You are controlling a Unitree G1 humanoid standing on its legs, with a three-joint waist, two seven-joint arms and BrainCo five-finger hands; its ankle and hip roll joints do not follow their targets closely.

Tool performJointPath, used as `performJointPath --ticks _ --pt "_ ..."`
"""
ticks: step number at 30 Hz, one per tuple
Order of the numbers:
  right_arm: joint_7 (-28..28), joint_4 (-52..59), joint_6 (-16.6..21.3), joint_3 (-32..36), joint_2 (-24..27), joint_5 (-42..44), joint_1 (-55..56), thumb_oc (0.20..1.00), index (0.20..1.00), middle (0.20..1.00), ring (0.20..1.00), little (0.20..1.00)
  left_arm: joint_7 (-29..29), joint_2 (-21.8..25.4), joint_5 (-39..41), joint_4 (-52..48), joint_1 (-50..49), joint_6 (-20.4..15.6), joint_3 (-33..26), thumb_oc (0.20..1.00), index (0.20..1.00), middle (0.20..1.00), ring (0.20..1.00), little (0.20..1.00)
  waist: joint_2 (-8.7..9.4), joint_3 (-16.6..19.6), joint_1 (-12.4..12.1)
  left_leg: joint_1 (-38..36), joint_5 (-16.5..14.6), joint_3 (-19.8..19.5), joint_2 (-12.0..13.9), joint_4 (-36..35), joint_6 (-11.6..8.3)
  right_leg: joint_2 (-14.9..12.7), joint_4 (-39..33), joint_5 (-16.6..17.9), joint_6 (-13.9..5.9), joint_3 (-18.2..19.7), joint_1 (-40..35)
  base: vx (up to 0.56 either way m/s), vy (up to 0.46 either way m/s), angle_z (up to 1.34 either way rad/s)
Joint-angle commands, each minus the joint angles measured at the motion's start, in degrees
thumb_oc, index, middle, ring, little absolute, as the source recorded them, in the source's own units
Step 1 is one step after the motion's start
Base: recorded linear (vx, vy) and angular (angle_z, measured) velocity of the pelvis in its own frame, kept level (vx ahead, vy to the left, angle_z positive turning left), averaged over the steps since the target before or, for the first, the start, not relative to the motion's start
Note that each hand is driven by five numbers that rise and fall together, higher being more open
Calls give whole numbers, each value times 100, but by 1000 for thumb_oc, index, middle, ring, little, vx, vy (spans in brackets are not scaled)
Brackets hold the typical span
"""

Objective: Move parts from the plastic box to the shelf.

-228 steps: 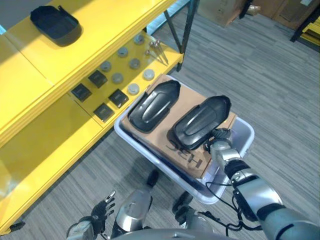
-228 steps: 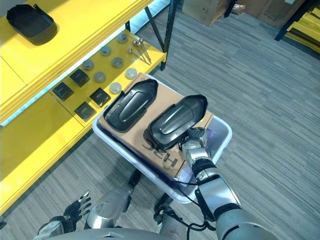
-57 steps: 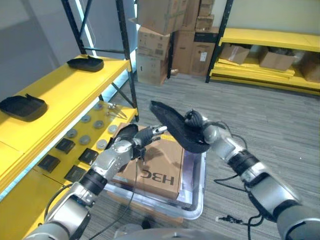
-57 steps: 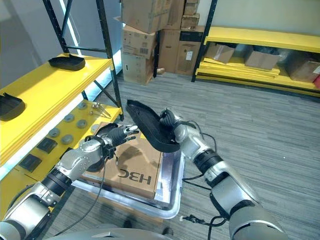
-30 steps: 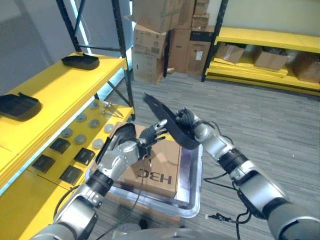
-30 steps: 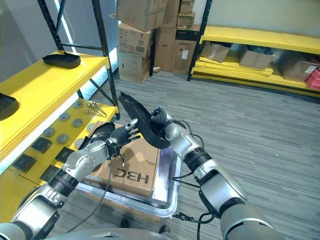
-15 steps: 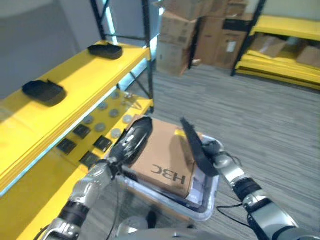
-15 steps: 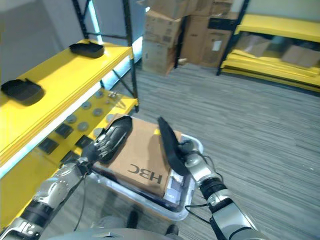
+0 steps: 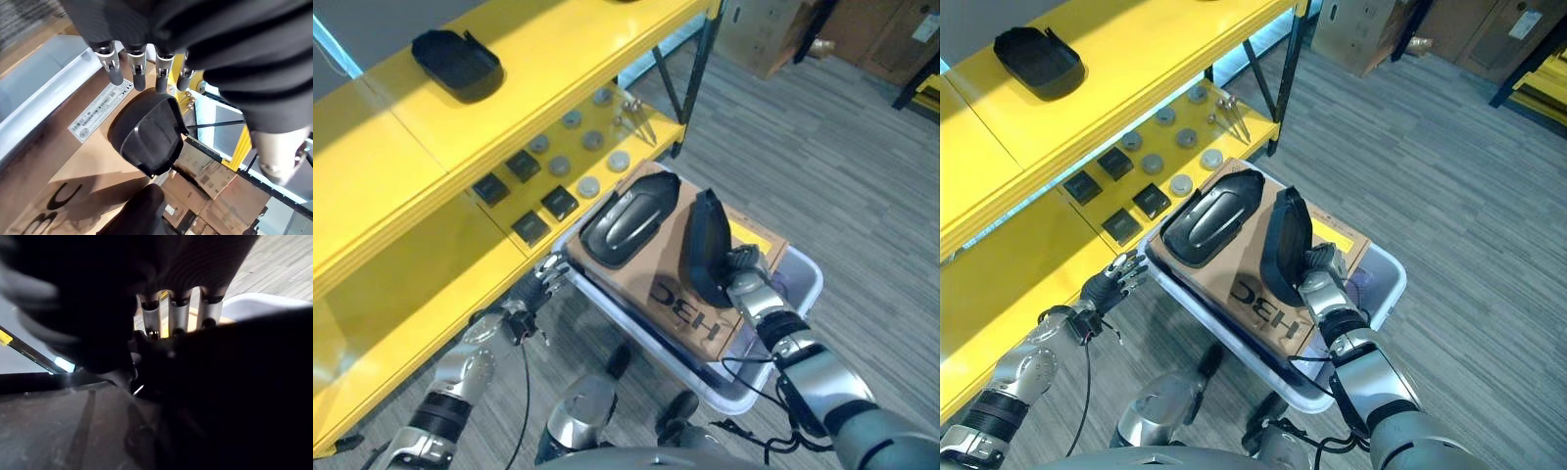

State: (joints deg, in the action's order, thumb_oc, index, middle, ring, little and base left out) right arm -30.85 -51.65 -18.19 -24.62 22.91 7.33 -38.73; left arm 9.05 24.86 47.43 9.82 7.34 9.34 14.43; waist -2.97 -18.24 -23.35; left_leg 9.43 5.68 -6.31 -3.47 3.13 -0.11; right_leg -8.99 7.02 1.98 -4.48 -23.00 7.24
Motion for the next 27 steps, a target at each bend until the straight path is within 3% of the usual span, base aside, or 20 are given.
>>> performJointPath --ticks 1,7,8,9,18,27 --pt "-394 43 -167 -277 150 -336 -307 200 200 200 200 200 99 131 237 -298 221 -578 46 1000 1000 1000 1000 1000 321 43 39 456 -227 -443 -168 144 48 -496 -586 217 -657 240 -721 -147 -6 0" --pt "-789 -241 -99 -202 394 -265 -113 200 200 200 200 200 154 222 397 -304 174 -792 153 1000 1000 1000 1000 1000 467 -131 93 621 -204 -328 -119 115 69 -414 -603 254 -655 303 -544 -95 -31 -1" --pt "-791 -261 -10 -155 414 -172 -67 253 253 253 253 253 139 231 410 -314 176 -796 148 1000 1000 1000 1000 1000 483 -137 102 629 -206 -313 -108 112 71 -404 -604 253 -653 318 -531 -69 -53 -5" --pt "-800 -290 190 -26 424 -11 18 1000 1000 1000 1000 1000 99 223 406 -330 186 -769 119 1000 1000 1000 1000 1000 511 -160 125 631 -210 -280 -84 105 69 -385 -603 256 -647 343 -511 -49 -45 -5" --pt "-597 87 639 250 285 617 86 1000 1000 1000 1000 1000 117 163 321 -207 173 -708 8 1000 1000 1000 1000 1000 547 -155 170 609 -240 -200 -32 68 36 -354 -636 247 -634 366 -494 -21 0 -5" --pt "-670 777 786 418 3 1109 430 1000 1000 1000 1000 1000 35 52 290 -248 125 -727 -38 1000 1000 1000 1000 1000 575 -199 280 609 -252 -110 -10 60 41 -349 -613 258 -645 443 -427 -25 15 -4"
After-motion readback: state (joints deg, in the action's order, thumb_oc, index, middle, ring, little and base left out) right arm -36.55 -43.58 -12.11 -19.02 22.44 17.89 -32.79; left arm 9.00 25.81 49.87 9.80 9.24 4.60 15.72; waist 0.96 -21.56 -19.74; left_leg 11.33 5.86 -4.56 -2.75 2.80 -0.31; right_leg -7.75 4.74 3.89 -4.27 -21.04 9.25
